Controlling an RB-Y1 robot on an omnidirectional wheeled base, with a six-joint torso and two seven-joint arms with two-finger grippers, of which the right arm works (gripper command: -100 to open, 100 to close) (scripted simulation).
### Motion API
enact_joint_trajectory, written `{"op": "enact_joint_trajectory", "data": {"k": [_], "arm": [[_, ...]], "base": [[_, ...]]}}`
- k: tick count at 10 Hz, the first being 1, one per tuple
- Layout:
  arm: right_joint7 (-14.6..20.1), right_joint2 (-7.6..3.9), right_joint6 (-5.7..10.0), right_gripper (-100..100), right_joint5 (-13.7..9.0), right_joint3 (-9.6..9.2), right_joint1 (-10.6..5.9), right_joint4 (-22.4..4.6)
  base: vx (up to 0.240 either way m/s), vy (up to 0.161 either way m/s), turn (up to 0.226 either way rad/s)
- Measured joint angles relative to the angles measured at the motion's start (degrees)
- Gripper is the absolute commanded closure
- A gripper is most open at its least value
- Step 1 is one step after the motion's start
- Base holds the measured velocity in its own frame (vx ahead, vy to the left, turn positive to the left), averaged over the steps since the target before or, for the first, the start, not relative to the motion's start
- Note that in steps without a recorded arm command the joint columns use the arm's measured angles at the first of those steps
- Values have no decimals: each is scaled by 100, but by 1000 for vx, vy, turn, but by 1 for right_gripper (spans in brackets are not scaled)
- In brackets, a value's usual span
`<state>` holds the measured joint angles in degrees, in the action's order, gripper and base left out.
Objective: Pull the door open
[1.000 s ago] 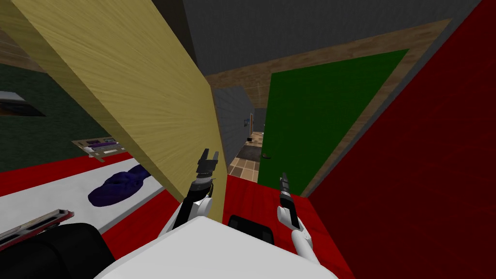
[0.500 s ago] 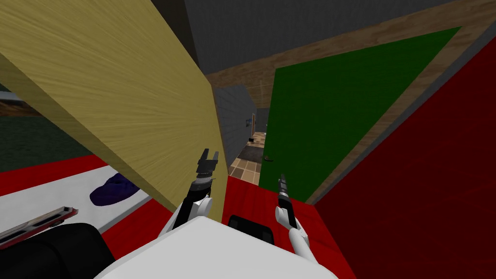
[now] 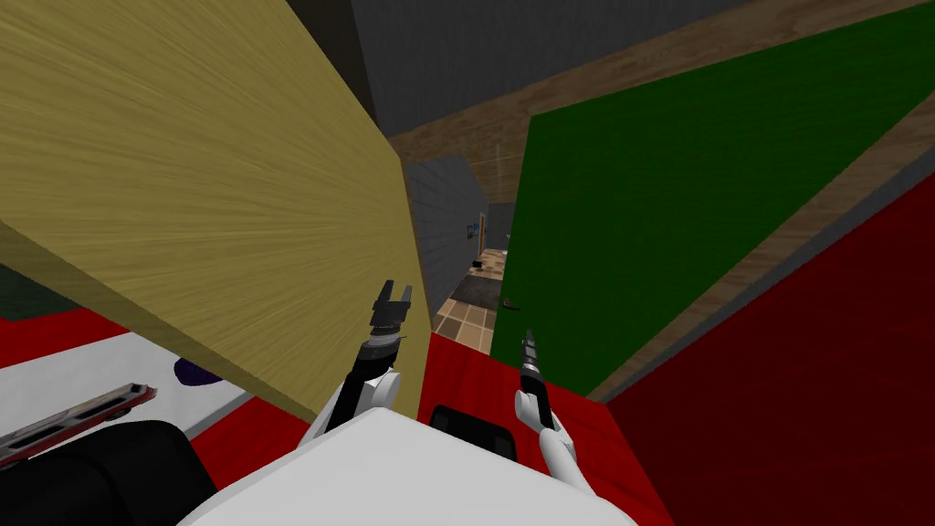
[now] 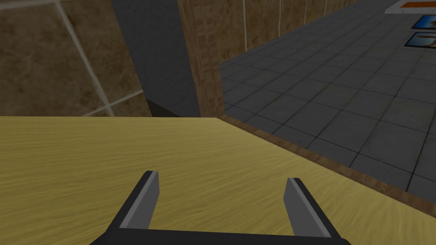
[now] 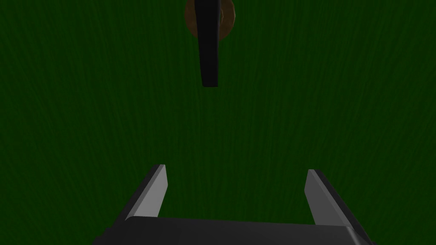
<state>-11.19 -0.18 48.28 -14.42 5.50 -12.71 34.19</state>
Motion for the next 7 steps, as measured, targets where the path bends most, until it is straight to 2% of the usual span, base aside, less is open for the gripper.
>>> {"op": "enact_joint_trajectory", "data": {"k": [3,4,5,6,7], "arm": [[-23,51,78,-100,-21,13,-104,-284],[-32,73,124,-100,-35,25,-186,-462],[-59,117,121,-100,-43,29,-194,-509],[-71,136,145,-100,-52,35,-250,-627],[-72,137,155,-100,-53,36,-258,-643]], "base": [[87,-5,85],[153,-2,152],[133,-10,94],[49,-5,14],[-102,-37,-158]]}}
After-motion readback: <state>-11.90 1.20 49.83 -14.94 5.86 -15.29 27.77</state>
